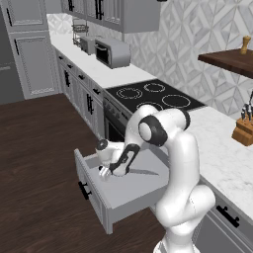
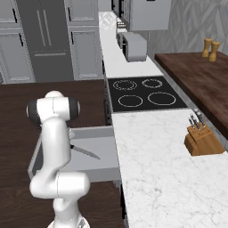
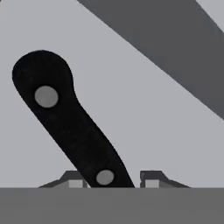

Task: Pick up the knife from the drawer and place it on the cutting board. Then place the meat from the plate to the cutting board.

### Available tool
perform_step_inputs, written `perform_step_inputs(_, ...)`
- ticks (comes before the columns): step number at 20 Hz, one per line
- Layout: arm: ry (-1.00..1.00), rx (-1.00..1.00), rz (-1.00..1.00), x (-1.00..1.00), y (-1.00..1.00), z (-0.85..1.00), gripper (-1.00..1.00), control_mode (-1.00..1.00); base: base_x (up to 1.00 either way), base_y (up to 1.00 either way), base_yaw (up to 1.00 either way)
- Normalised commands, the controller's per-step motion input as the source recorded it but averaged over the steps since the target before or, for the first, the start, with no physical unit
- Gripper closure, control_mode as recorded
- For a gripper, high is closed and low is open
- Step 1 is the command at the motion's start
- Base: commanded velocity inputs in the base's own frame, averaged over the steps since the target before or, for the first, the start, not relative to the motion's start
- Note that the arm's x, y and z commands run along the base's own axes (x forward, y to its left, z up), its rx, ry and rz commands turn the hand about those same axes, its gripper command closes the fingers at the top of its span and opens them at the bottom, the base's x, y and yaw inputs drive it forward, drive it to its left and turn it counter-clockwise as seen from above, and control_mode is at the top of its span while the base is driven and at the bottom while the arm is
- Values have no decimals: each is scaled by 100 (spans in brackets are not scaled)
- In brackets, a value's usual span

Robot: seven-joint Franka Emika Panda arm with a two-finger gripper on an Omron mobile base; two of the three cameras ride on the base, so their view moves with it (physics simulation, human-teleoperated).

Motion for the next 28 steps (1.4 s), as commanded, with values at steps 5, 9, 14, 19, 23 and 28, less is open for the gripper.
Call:
perform_step_inputs(5,-37,4,0,0,27,100,100,-100,0,0,0)
perform_step_inputs(9,-34,0,0,-4,0,100,100,-100,0,0,0)
perform_step_inputs(14,-35,0,0,-10,1,100,100,-100,0,0,0)
perform_step_inputs(19,-26,0,0,-5,0,100,100,-100,0,0,0)
perform_step_inputs(23,-25,0,0,-4,0,100,100,-100,0,0,0)
perform_step_inputs(28,-10,-1,-2,-37,-28,100,100,-100,0,0,0)
